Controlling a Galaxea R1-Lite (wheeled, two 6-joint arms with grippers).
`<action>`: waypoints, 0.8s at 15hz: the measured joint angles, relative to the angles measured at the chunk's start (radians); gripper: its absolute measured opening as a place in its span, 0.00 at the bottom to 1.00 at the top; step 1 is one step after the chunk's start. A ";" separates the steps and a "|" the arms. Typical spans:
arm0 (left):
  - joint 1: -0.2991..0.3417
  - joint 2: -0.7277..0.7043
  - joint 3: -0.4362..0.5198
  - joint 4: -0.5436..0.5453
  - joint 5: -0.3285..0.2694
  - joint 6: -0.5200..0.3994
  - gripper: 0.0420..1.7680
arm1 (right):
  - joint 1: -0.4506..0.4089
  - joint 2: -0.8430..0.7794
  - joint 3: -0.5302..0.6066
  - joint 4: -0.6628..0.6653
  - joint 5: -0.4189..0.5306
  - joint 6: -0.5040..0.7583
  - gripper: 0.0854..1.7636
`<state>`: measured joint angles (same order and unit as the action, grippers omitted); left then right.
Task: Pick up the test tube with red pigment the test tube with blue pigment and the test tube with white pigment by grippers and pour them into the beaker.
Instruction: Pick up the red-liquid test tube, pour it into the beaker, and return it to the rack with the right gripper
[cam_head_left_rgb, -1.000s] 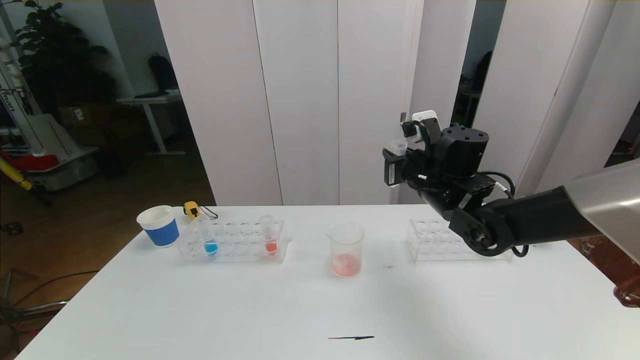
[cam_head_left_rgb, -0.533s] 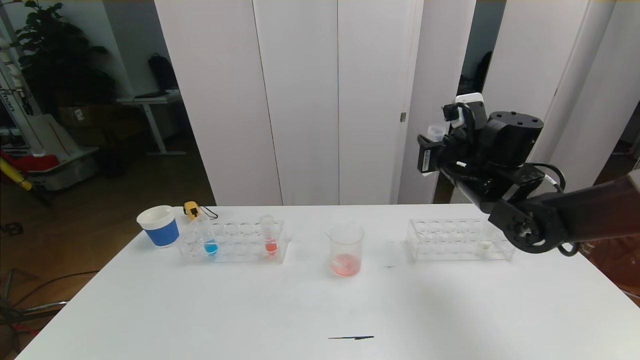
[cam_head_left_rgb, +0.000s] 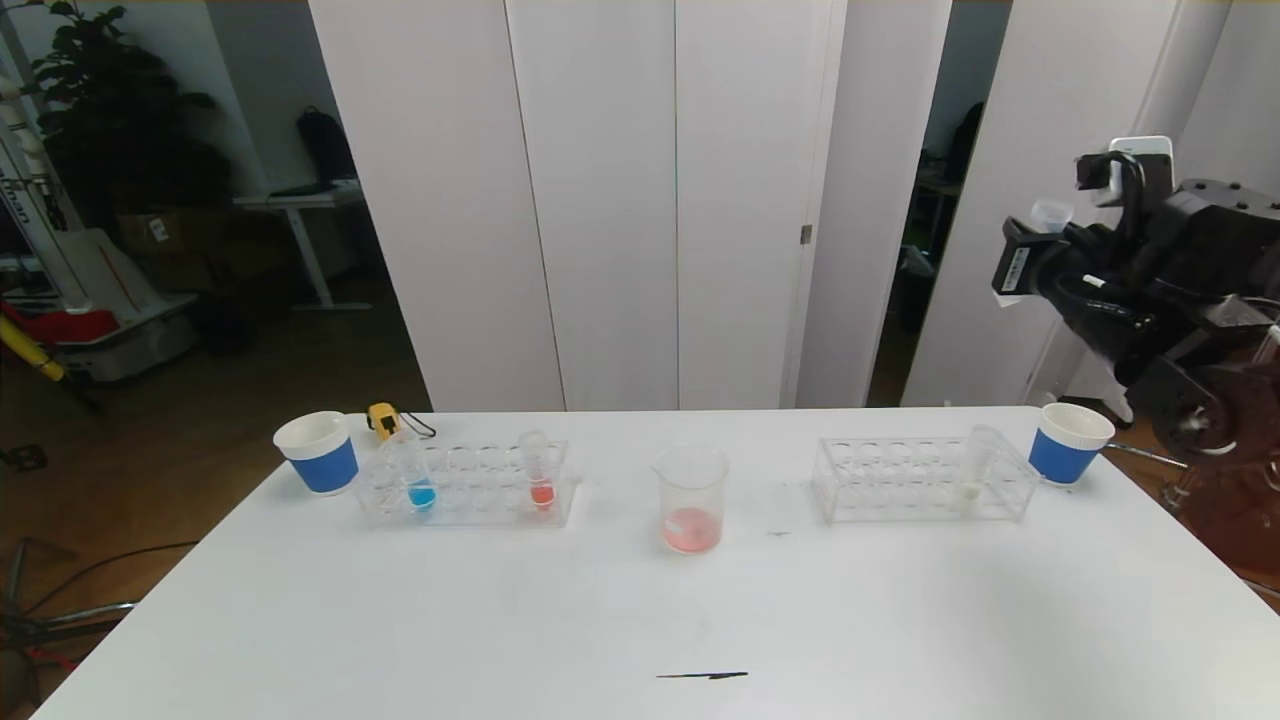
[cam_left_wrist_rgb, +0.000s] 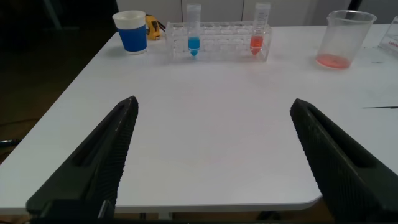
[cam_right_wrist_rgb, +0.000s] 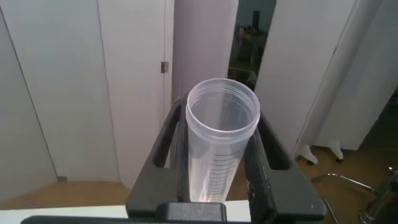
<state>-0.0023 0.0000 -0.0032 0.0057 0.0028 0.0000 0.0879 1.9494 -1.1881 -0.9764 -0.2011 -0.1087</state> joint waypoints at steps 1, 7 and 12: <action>0.000 0.000 0.000 0.000 0.000 0.000 0.99 | -0.038 -0.003 0.001 -0.011 0.014 0.001 0.30; 0.000 0.000 0.000 0.000 0.000 0.000 0.99 | -0.238 0.031 0.027 -0.103 0.072 0.027 0.30; 0.000 0.000 0.000 0.000 0.000 0.000 0.99 | -0.281 0.152 0.061 -0.239 0.072 0.063 0.30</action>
<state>-0.0023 0.0000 -0.0032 0.0057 0.0028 0.0000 -0.1934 2.1017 -1.1270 -1.2155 -0.1287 -0.0462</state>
